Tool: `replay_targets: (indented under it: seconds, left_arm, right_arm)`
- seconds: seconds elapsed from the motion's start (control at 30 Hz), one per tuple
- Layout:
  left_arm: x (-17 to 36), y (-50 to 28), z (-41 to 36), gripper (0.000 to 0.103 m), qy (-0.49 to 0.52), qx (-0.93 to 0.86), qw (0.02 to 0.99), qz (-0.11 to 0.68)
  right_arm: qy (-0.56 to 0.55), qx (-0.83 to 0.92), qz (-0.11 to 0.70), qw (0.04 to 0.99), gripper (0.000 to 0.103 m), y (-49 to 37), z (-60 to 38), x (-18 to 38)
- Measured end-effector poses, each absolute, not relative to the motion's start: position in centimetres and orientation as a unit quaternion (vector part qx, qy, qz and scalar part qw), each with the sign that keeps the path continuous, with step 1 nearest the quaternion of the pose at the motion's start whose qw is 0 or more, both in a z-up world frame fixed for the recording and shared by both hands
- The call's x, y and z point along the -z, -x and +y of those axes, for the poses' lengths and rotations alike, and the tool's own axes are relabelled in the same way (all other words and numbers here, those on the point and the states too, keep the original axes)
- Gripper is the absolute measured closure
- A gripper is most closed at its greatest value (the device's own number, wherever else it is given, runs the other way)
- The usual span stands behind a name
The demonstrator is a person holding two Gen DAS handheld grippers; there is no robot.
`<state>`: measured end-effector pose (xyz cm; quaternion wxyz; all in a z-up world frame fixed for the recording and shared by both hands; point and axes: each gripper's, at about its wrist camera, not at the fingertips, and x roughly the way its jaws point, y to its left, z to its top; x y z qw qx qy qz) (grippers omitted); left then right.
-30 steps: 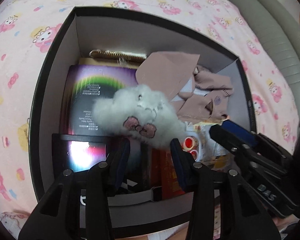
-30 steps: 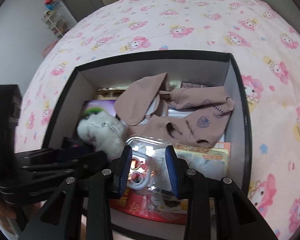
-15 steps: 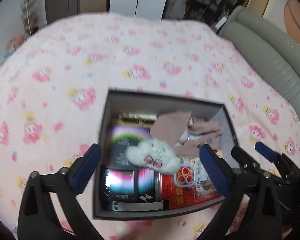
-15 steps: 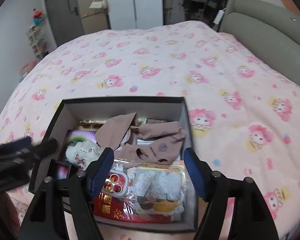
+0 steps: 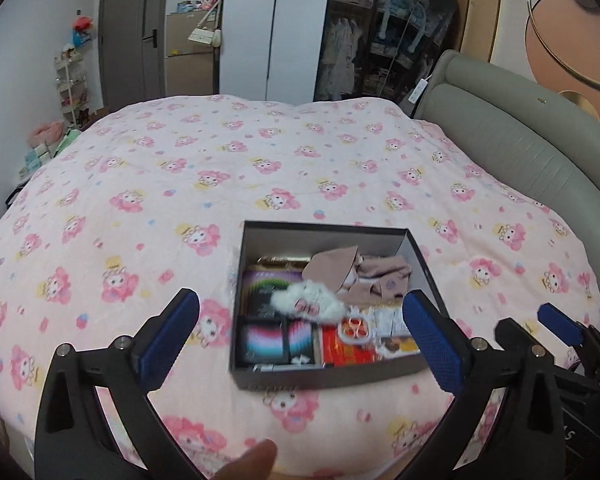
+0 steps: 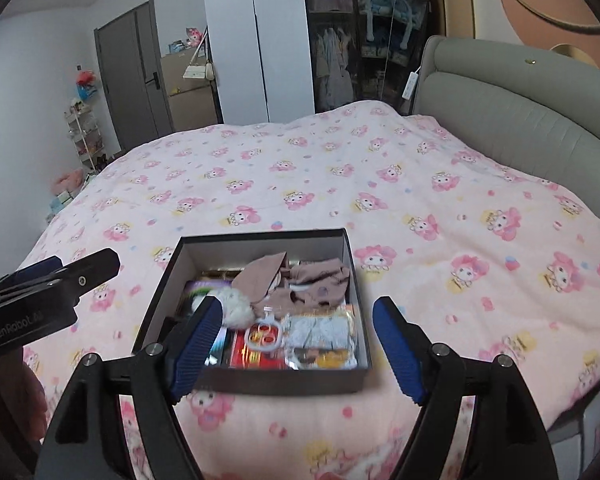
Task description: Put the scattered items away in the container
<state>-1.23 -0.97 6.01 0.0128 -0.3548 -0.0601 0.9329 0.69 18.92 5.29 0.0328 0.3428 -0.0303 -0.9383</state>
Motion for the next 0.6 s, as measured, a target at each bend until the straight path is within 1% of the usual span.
replay_targets:
  seconds: [0.17,0.33,0.6]
  left_arm:
    - [-5.2,-1.7,-1.3,0.0,0.356,-0.932,0.002,-0.07]
    - [-4.6,-3.2,-1.1,0.0,0.358,-0.931,0.001,-0.066]
    - [-4.4,-3.9,-1.4,0.0,0.359,-0.931,0.002,-0.061]
  right_arm:
    - [-0.342,0.938,-0.052,0.023,0.027,-4.3,19.5,-5.1]
    - [-0.33,0.943,-0.03,0.02,0.027,-5.3,18.8,-5.8]
    - [-0.338,0.941,-0.024,0.027,0.027,-5.5,17.6,-5.3]
